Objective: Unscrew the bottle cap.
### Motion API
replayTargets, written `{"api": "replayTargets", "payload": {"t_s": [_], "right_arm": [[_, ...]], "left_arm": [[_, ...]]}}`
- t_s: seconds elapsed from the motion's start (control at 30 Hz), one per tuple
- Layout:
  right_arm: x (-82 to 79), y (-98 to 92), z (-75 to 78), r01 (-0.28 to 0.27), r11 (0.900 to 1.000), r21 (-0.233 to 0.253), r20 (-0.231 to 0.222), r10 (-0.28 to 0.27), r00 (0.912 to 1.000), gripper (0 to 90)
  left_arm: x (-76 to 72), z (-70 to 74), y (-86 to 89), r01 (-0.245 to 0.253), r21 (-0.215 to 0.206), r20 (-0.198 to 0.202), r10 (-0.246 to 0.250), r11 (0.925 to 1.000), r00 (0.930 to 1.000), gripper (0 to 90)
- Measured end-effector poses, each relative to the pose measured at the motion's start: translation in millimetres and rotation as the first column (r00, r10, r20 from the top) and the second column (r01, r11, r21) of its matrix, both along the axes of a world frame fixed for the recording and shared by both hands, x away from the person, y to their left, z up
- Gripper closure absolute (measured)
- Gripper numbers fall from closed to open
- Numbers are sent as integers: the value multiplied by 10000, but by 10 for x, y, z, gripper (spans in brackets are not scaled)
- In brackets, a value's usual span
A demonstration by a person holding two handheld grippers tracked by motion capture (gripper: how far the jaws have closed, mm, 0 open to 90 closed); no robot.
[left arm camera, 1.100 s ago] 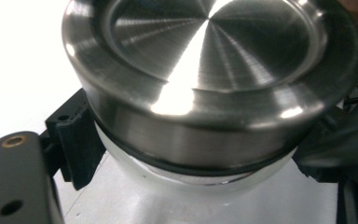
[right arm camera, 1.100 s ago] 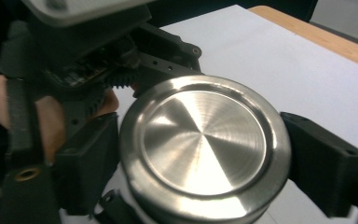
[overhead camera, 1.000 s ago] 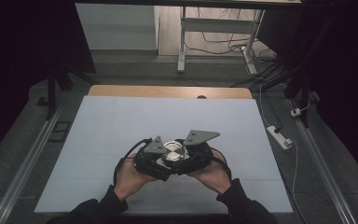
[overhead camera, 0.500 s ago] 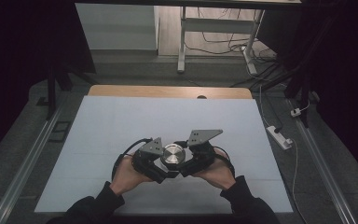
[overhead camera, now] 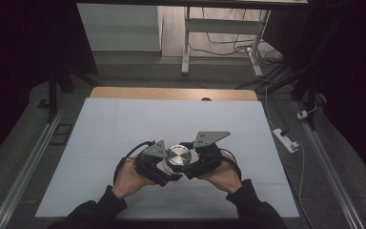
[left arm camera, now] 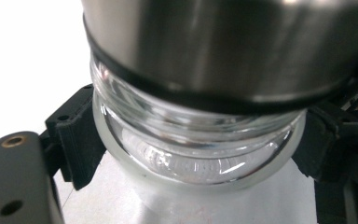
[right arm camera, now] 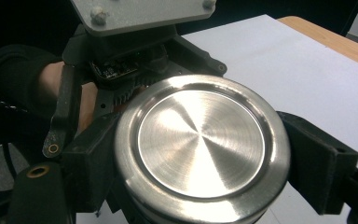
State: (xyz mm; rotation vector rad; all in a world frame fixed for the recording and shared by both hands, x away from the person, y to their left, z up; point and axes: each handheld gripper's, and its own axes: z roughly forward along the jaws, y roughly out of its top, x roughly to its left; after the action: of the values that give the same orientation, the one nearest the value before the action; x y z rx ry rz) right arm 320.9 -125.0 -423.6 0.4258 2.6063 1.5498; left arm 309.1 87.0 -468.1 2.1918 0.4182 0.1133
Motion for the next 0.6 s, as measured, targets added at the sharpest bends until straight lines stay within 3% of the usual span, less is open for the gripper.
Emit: {"api": "replayTargets", "payload": {"t_s": [0.23, 0.6], "right_arm": [[1, -31, 27, 186, 9998, 44, 88, -186, 9998, 188], [-33, -78, 50, 474, 9989, 50, 198, -475, 9987, 188]], "left_arm": [[20, -18, 17, -205, 241, 61, 204, 9995, 9998, 155], [106, -34, 148, -1024, 248, 124, 1021, 9944, 9947, 155]]}}
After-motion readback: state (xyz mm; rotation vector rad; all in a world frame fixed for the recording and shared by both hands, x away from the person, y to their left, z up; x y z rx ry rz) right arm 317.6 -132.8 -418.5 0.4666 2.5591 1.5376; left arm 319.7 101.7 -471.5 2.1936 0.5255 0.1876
